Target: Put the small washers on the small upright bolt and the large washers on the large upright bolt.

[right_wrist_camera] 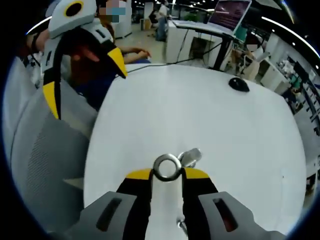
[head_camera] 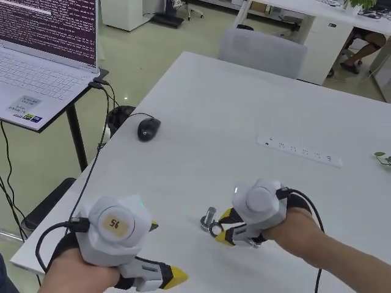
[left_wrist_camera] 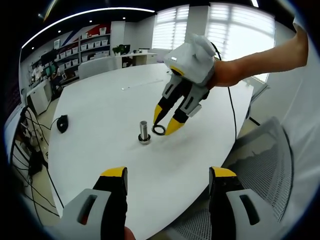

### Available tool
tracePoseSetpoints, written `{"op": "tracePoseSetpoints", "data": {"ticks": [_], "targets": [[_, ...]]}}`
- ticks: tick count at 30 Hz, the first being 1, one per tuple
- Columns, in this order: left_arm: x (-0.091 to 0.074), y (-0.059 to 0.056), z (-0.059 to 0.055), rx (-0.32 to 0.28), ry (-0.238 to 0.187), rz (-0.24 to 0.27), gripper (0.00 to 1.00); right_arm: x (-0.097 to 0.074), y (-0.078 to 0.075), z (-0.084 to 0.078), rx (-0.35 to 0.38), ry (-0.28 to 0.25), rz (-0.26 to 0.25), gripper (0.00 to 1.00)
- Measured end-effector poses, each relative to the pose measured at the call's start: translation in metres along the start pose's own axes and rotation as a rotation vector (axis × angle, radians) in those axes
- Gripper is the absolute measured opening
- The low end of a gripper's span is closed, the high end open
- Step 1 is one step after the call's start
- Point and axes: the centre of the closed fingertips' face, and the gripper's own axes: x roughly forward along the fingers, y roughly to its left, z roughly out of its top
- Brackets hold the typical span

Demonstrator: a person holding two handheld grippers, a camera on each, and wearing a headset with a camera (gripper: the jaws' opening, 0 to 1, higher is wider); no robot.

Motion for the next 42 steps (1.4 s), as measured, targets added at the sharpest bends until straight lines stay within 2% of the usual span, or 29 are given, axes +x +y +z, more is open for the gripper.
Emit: {"op": "tracePoseSetpoints", "data": {"ticks": [5, 13, 33, 42], "targets": [[0.0, -0.002, 0.001, 0.001, -0.001, -0.002, 0.66, 0.001, -0.02, 0.008, 0.033, -0.005, -0.032, 0.23], [-0.003, 0.003, -0.001, -0.005, 0.0, 0.007, 0.66, 0.009, -0.034, 0.006, 0.074, 0.018, -0.041, 0.23], [-0.002, 0.002, -0.002, -0.008, 0.006, 0.006, 0.66, 0.023, -0.034, 0.004, 0.103, 0.052, -0.017, 0.23], [-0.001, 0.002, -0.003, -0.011, 0.004, 0.004, 0.66, 0.041, -0.034, -0.007, 0.135, 0.1, -0.007, 0.24]]}}
